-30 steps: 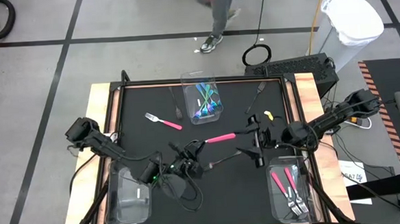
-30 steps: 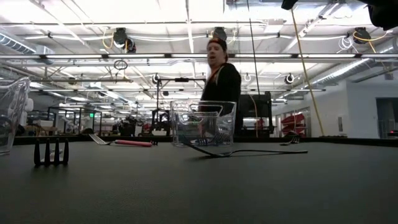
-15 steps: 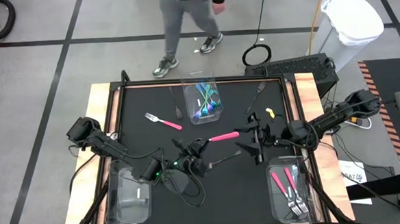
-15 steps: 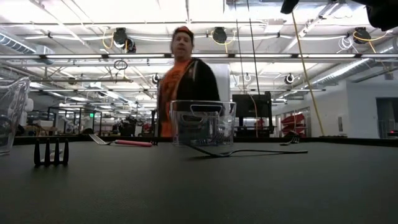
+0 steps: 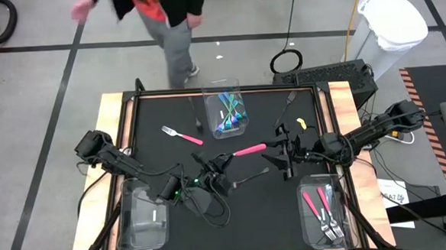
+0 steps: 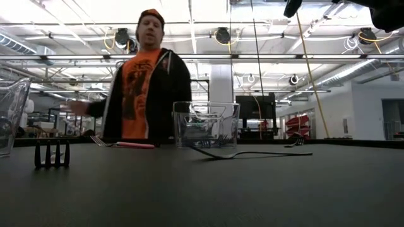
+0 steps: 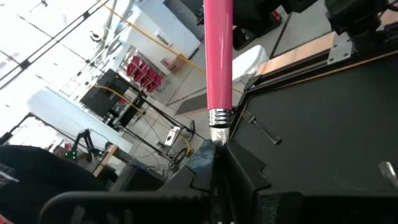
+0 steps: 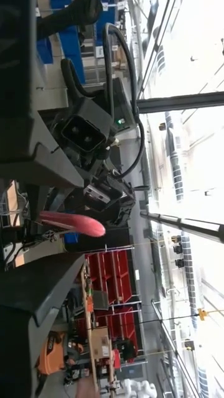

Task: Sort silverware by color (type)
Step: Put the pink fork into the bottom right transparent bin

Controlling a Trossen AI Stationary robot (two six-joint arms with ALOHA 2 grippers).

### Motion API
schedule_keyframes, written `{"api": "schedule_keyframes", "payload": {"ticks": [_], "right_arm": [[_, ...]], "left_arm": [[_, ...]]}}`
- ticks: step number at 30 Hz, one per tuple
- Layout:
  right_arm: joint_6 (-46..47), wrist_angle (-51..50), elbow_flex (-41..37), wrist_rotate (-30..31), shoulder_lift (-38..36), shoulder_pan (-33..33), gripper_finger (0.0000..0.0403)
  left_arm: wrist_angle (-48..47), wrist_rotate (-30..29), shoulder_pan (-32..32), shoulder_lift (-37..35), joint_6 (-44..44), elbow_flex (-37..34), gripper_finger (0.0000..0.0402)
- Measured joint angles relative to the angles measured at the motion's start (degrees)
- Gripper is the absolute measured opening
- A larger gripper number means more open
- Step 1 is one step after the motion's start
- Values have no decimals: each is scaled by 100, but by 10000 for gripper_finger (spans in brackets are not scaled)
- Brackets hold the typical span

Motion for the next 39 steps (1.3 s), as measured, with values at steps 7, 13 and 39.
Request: {"api": "schedule_keyframes", "payload": {"ticks": [7, 13, 39], "right_arm": [[-6, 0, 0, 10, 0, -2, 162], [-32, 0, 0, 33, 0, -4, 161], [-121, -177, 0, 318, 2, -4, 36]], "left_arm": [[156, 40, 103, 279, 114, 0, 24], [256, 34, 199, 364, 191, 0, 24], [283, 12, 210, 364, 197, 0, 24]]}}
